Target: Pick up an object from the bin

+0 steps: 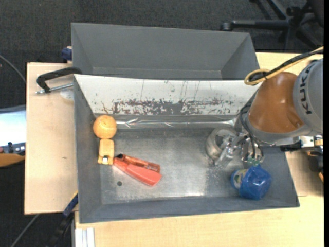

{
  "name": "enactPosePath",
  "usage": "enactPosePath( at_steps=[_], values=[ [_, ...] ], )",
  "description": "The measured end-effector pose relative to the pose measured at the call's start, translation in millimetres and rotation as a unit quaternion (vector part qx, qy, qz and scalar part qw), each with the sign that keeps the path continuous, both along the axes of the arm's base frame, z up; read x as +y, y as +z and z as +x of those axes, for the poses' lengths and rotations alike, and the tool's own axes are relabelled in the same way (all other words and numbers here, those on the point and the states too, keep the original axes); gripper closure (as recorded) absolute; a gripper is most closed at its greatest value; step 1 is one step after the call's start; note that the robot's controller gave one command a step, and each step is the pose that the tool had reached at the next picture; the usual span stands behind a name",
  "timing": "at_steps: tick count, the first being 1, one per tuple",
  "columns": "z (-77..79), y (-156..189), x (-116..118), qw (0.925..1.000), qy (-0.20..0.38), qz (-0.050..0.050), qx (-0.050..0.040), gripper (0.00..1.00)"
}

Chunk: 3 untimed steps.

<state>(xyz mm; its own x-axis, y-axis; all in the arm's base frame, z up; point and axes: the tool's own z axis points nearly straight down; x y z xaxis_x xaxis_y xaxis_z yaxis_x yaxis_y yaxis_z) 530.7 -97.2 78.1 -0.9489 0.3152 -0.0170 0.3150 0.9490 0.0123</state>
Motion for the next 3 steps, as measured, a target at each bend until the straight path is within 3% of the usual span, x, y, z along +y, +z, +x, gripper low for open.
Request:
enactPosePath(
  at_steps=[1,2,3],
  values=[
    [30.6,-7,25,0.9996,-0.025,0.000,-0.0091,1.00],
    [30.6,-7,25,0.9996,-0.025,0.000,-0.0091,1.00],
    [24.5,16,10,0.9999,-0.014,0.000,-0.0093,1.00]
  ],
)
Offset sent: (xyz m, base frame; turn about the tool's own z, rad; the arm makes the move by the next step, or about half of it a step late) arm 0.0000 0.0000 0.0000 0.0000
